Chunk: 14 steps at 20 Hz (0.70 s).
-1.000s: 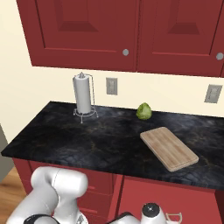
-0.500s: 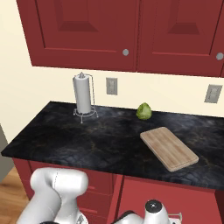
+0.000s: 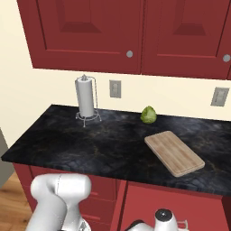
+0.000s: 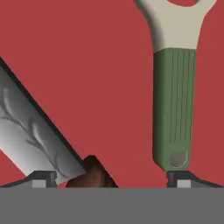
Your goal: Open the drawer on the right and place the cutting tools on the cutting board.
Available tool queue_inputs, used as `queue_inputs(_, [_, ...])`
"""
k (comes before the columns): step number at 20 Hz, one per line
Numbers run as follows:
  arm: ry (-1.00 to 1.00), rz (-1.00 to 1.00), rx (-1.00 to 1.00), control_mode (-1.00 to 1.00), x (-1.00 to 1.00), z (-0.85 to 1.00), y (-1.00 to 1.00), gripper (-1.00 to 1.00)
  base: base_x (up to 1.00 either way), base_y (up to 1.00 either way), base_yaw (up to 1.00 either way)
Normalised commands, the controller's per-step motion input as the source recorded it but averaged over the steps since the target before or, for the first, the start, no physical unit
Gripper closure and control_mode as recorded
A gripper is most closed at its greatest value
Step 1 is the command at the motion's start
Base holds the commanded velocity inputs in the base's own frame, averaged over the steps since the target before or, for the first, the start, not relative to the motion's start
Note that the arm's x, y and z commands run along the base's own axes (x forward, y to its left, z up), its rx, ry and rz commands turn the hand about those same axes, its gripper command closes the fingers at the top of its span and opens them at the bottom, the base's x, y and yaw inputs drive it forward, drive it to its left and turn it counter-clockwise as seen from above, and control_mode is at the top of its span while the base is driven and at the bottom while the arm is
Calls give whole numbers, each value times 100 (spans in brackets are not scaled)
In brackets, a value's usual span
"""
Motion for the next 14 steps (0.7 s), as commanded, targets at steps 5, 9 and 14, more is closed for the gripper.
queue_inputs(5, [0,0,0,-100,0,-2,0,100,0,0,0])
queue_inputs(9, [0,0,0,-100,-6,0,0,100,0,0,0])
queue_inputs(14, [-15,-1,0,-100,-17,51,2,100,0,0,0])
